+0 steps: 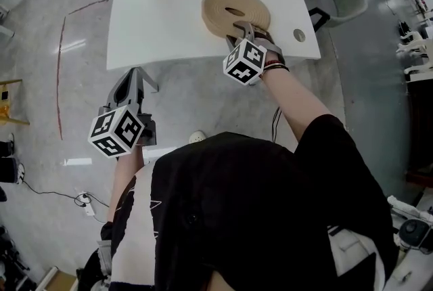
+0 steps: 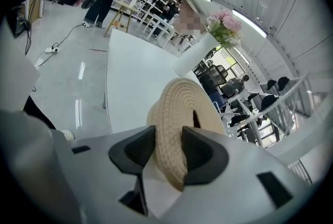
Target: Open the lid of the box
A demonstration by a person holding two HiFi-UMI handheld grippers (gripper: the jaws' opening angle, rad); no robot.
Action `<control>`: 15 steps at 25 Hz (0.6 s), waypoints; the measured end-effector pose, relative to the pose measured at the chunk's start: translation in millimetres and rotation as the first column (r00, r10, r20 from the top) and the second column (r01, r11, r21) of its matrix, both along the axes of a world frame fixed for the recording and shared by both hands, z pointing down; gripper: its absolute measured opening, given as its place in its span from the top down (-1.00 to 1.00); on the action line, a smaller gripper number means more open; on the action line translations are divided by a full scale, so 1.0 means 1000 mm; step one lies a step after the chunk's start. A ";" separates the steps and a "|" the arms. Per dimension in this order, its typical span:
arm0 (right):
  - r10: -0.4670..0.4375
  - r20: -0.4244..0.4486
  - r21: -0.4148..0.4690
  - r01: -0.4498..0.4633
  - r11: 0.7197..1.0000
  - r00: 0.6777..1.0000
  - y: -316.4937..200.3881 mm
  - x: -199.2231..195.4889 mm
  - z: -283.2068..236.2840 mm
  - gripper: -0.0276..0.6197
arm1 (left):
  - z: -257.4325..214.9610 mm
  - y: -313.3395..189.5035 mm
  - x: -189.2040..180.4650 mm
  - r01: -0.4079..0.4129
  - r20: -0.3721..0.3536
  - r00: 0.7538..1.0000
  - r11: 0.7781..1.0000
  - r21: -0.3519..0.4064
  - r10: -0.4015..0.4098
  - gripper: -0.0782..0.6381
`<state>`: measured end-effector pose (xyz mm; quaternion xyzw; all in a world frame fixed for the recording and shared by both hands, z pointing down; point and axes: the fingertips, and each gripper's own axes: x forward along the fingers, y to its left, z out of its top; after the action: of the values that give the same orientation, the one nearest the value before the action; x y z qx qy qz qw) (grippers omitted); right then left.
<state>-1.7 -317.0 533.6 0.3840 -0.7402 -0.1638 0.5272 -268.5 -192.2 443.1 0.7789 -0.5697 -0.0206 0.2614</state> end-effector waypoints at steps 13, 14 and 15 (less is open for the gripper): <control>0.031 0.025 0.041 -0.032 0.999 0.999 0.003 -0.002 0.004 0.43 | 0.000 -0.001 -0.004 0.004 -0.002 1.000 1.000 -0.004 -0.004 0.75; 0.035 0.033 0.033 -0.036 0.999 0.999 0.003 -0.002 0.004 0.43 | 0.001 -0.002 -0.004 0.001 -0.003 1.000 1.000 -0.004 -0.001 0.75; 0.039 0.044 0.023 -0.040 0.999 0.998 0.002 -0.003 0.004 0.43 | 0.001 -0.003 -0.004 0.000 -0.003 1.000 1.000 -0.005 0.000 0.75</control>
<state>-4.2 -314.7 537.3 0.4082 -0.7418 -0.1538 0.5093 -272.1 -194.9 443.9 0.7783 -0.5691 -0.0204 0.2644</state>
